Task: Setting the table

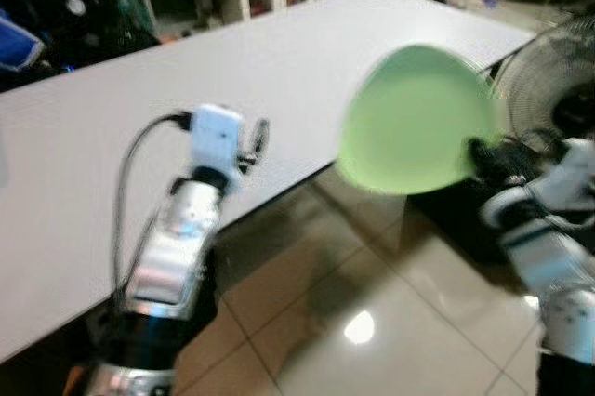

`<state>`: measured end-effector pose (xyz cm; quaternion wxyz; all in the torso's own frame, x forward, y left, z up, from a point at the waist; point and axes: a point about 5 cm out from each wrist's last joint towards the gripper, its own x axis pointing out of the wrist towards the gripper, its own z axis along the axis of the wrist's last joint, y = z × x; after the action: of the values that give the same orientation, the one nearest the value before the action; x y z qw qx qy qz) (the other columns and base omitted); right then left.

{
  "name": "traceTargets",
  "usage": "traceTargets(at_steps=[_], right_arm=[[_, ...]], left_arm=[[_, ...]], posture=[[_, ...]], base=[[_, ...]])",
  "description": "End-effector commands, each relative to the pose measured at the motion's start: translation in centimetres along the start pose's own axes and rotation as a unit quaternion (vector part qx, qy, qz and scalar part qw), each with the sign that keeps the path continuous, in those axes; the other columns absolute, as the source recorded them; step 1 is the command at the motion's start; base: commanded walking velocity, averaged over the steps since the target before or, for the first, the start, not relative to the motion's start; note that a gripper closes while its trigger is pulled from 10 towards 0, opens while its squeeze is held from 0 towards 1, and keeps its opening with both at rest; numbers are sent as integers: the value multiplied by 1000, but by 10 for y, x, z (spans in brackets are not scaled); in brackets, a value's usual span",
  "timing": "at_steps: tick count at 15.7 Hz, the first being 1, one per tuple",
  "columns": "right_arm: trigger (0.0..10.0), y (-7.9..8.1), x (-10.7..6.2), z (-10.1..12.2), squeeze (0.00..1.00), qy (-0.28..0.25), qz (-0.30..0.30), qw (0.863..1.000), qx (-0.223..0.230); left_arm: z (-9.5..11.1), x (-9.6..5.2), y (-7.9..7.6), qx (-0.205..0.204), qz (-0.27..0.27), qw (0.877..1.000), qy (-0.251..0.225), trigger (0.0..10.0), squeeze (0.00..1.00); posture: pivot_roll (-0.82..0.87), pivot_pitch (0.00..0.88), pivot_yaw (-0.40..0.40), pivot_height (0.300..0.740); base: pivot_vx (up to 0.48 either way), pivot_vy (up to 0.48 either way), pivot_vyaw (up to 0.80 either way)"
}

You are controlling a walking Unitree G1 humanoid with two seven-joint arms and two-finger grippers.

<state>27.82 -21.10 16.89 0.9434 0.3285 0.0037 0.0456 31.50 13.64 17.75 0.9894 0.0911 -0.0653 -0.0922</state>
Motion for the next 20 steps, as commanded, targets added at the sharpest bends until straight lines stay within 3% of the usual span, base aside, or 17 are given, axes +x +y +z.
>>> traceTargets(at_steps=[1,7,13,20], right_arm=[[10000,1,-2,15,0,-32,1,999,-5],[10000,-2,-1,12,0,-29,-8,1000,7],[10000,-8,21,10,0,-17,-27,999,31],[10000,-14,45,-1,0,36,-19,999,32]], left_arm=[[2,1,-6,1,-11,1000,-2,10000,0],[-3,-3,-5,4,-9,1000,4,10000,0],[-1,-3,-4,11,-17,1000,3,10000,0],[0,-5,-2,11,-15,1000,2,10000,0]], posture=[[-82,0,28,740],[-77,0,27,740],[-78,0,27,740],[-59,0,16,740]], base=[[390,0,0],[428,0,0],[436,0,0],[436,0,0]])
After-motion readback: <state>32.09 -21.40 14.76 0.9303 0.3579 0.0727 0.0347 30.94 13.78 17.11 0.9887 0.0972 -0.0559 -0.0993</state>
